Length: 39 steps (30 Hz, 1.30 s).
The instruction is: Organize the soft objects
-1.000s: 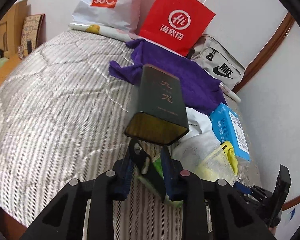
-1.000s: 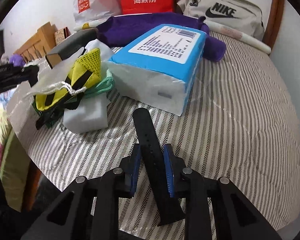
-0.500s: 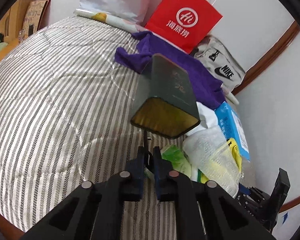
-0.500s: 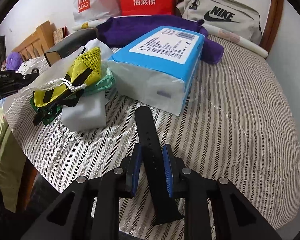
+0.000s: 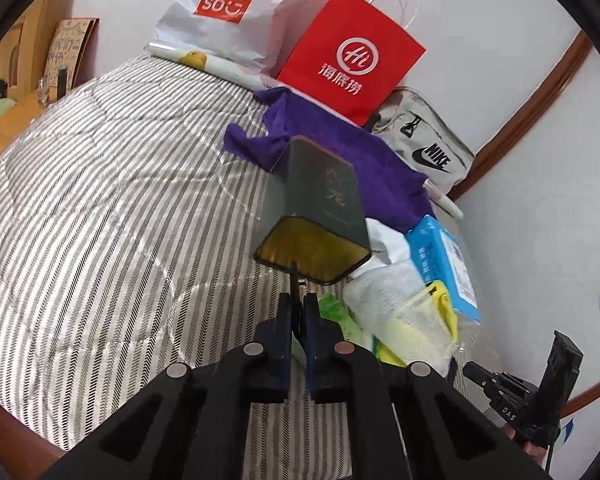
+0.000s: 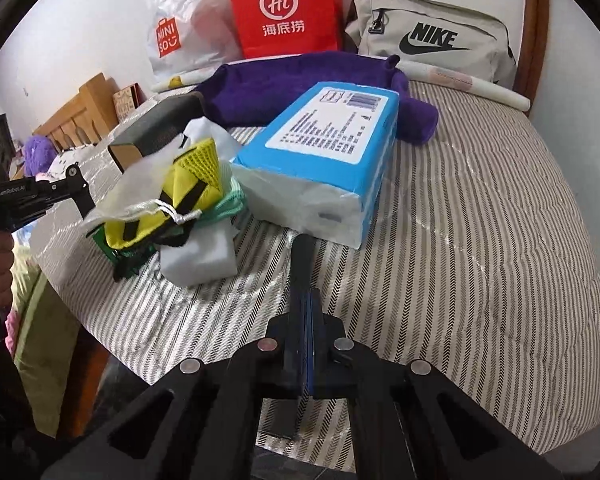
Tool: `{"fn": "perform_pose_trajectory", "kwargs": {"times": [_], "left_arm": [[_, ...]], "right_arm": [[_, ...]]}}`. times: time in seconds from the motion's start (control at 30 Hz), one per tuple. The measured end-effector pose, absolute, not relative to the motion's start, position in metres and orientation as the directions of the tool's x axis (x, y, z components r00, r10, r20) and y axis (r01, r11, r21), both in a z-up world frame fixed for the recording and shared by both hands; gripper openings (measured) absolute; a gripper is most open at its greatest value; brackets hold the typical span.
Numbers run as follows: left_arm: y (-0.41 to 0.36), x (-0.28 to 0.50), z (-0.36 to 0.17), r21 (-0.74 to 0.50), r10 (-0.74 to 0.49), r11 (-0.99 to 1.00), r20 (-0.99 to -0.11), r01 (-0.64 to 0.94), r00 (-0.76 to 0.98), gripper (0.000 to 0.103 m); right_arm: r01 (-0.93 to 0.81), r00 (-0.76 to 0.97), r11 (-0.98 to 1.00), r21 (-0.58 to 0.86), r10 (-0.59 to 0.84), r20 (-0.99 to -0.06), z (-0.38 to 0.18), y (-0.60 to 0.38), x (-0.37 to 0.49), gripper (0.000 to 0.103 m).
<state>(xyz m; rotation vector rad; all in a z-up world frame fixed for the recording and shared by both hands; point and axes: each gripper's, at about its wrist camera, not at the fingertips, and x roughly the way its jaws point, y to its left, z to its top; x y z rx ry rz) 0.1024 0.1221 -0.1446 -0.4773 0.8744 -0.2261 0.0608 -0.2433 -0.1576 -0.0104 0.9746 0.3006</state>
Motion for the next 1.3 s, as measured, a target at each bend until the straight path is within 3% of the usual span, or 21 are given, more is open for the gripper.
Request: {"fn": "perform_pose_trajectory", "kwargs": {"times": [0.2, 0.37, 0.53, 0.67, 0.7, 1.3], "left_arm": [[0.124, 0.094, -0.131, -0.434, -0.327, 0.901, -0.696, -0.012, 0.64, 0.006], [0.124, 0.088, -0.113, -0.285, -0.188, 0.957, -0.741, -0.048, 0.645, 0.006], [0.115, 0.095, -0.126, -0.217, -0.146, 0.975, -0.785, -0.048, 0.602, 0.006], [0.116, 0.099, -0.141, -0.266, -0.185, 0.962, -0.793, -0.056, 0.58, 0.006], [0.116, 0.099, -0.143, -0.266, -0.184, 0.962, -0.794, -0.059, 0.579, 0.006], [0.11, 0.098, -0.127, -0.34, -0.268, 0.94, -0.743, -0.001, 0.613, 0.006]], "right_arm": [[-0.26, 0.477, 0.956, 0.136, 0.25, -0.842, -0.17, -0.245, 0.06, 0.004], [-0.274, 0.454, 0.95, 0.147, 0.262, -0.851, -0.178, -0.236, 0.057, 0.022], [-0.27, 0.487, 0.959, 0.084, 0.211, -0.847, -0.183, -0.221, 0.055, 0.03], [-0.266, 0.521, 0.963, 0.04, 0.179, -0.834, -0.185, -0.215, 0.053, 0.027], [-0.259, 0.53, 0.965, 0.039, 0.176, -0.829, -0.185, -0.216, 0.054, 0.021], [-0.249, 0.56, 0.964, 0.093, 0.222, -0.798, -0.149, -0.229, 0.046, 0.02]]}}
